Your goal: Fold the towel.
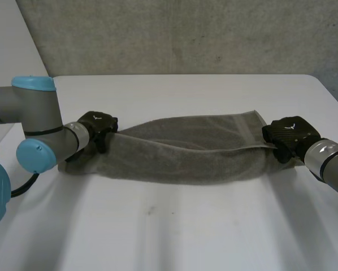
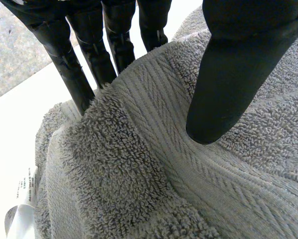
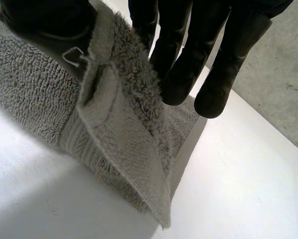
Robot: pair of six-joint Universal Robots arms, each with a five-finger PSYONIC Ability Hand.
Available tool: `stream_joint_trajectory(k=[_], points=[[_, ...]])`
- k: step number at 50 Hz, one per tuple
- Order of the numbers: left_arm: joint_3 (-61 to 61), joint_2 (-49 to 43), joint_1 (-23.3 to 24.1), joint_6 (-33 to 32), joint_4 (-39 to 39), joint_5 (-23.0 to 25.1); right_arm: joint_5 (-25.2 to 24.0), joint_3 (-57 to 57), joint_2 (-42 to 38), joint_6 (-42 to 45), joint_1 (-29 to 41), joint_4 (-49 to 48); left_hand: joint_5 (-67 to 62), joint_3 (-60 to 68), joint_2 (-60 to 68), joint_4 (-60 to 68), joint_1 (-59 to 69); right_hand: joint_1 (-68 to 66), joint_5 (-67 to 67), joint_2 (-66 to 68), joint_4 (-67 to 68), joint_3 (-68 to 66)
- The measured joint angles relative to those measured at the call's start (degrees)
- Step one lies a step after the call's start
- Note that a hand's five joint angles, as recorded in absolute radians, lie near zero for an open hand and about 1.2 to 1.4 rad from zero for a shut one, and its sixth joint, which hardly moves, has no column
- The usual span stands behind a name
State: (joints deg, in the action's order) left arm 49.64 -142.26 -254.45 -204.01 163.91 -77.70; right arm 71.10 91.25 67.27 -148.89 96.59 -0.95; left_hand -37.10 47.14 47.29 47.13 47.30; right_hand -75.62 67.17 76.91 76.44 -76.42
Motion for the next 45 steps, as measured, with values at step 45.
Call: stream_joint_trajectory(k=[45], points=[[9.4,7.4,-1.5,-2.4,5.1,-1.6,0.1,-0.5,2.1,0.2,-0.5,0.4,-21.0,22.1,22.0,22.2,19.6,0.0,0.0,0.0,0.0,0.0]])
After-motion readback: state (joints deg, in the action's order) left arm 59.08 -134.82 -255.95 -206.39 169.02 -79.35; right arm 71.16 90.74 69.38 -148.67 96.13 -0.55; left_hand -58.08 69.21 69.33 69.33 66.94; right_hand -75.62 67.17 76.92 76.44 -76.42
